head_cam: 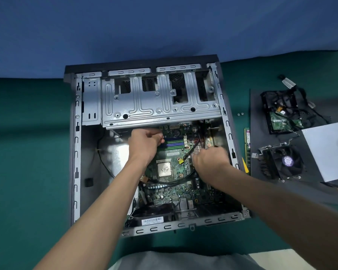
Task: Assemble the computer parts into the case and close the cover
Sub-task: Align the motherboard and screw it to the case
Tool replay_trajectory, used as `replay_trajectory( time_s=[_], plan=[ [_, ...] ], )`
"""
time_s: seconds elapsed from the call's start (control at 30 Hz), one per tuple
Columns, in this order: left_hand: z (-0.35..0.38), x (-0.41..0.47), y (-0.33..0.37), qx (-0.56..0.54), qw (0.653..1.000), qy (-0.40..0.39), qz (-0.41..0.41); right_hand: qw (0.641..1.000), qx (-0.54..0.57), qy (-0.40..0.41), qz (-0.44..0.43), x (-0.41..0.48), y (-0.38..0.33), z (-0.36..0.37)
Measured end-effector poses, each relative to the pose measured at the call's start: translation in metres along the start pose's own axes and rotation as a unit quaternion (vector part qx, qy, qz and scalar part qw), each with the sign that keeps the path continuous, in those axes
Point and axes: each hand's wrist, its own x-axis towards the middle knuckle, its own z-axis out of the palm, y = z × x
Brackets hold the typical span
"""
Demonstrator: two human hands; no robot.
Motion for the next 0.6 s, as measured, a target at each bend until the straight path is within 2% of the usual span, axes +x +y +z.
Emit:
replay_trajectory(
  time_s=[0.13,0.2,0.27,0.4,0.5,0.6],
  plan=[
    [0.012,0.009,0.006,0.069,0.997,-0.021,0.02,0.986,0.143,0.017,0.085,-0.008,0.0,-0.006],
    [0.019,0.014,0.007,0.086,0.996,-0.028,0.02,0.956,0.236,0.073,0.156,-0.011,-0.009,-0.013],
    [0.026,0.02,0.008,0.144,0.989,-0.023,0.021,0.934,0.263,0.139,0.199,-0.009,-0.018,-0.013],
    [0.038,0.031,0.014,0.292,0.955,-0.028,0.04,0.896,0.37,0.172,0.176,-0.004,-0.03,-0.013],
    [0.049,0.042,0.014,0.382,0.918,-0.04,0.097,0.846,0.489,0.161,0.135,0.002,-0.035,-0.017],
    [0.06,0.052,0.013,0.381,0.92,-0.038,0.08,0.795,0.568,0.146,0.155,0.01,-0.031,-0.022]
  ],
)
